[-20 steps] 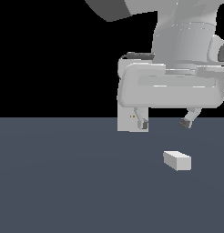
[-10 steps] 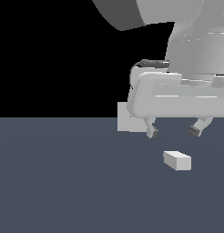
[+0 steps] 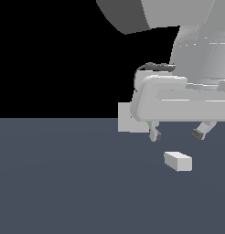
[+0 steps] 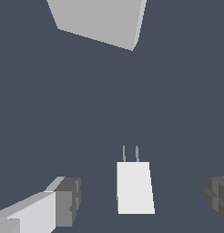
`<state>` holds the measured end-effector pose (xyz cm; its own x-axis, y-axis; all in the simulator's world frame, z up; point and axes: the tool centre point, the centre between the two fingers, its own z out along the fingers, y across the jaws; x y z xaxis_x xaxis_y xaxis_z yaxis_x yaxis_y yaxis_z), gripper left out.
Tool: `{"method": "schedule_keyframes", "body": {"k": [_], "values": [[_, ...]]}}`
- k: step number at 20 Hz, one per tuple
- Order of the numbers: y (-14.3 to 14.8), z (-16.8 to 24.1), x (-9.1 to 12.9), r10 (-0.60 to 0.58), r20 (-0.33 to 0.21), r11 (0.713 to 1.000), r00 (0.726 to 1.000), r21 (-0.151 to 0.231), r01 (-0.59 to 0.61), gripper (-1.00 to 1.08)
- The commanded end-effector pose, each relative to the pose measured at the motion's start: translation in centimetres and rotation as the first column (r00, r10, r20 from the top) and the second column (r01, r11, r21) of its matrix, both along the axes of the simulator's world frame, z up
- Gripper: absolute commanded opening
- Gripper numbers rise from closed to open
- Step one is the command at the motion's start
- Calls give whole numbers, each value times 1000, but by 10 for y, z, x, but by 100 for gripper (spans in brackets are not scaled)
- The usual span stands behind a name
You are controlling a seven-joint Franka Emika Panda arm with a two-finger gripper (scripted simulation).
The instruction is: Plug the charger into the wall socket.
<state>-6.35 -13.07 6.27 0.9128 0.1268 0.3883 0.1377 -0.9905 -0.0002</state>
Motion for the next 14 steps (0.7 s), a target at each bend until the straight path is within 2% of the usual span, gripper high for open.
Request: {"method": "schedule_keyframes", "body": {"k": [1,14], "values": [[0,-2,0,0,0,1000,1000,0,0,100],[0,-47,-1,3,0,1000,1000,-1,-3,100]]}}
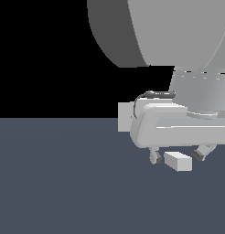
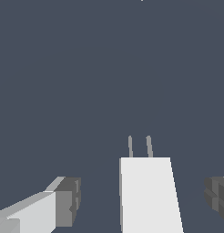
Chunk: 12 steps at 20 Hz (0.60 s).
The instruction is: Plug the charger into the wall socket.
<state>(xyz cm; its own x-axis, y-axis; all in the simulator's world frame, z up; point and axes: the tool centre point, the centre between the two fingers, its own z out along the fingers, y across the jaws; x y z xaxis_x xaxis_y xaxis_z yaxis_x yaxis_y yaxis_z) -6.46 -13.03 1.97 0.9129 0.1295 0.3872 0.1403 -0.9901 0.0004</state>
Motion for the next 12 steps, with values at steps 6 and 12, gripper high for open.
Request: {"method": "schedule_keyframes", "body": {"k": [6,12], "values": [[0,-8,0,0,1,1000,1000,-1,0,-100],[0,-8,0,0,1,1000,1000,-1,0,-100]]}}
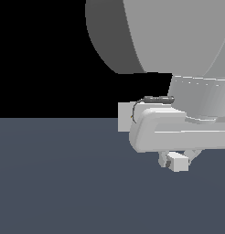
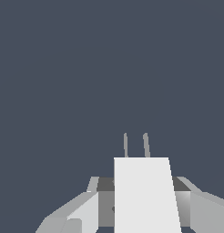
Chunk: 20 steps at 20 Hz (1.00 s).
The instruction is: Plug the charger into the wall socket.
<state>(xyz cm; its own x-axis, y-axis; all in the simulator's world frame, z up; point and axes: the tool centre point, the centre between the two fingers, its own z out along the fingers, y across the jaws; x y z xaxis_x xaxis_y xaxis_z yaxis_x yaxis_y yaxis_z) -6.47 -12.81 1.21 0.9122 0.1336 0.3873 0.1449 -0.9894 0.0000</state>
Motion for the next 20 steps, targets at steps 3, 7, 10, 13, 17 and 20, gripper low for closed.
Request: {"method": "schedule_keyframes", "body": {"k": [3,7,10,13,17,20], "values": [[0,0,0,-1,1,1000,1000,0,1,-100],[1,2,1,-8,1,1000,1000,0,8,-100],[5,5,3,-22,2,1000,1000,1,22,-100],[10,9,7,-42,3,999,999,1,42,-100],[18,17,13,-79,4,997,997,2,79,-100],[25,25,19,-111,5,994,994,3,111,-100]]}}
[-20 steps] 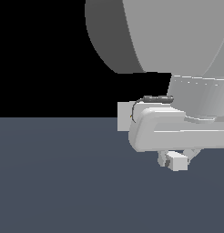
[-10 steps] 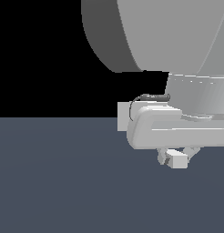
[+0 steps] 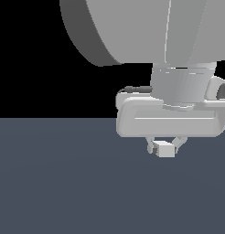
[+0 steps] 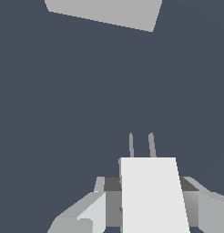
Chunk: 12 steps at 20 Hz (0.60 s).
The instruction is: Plug the charger into the wall socket.
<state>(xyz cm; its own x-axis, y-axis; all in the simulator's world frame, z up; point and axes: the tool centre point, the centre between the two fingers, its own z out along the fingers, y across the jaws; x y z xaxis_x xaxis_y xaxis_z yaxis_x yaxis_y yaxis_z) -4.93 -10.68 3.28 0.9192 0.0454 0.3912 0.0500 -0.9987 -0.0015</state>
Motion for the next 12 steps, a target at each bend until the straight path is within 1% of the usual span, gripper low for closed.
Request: {"method": "schedule_keyframes", "body": {"k": [1,12], "values": [[7,7,5,-28,2,1000,1000,1,28,-100],[32,33,29,-148,5,989,989,3,148,-100]]}}
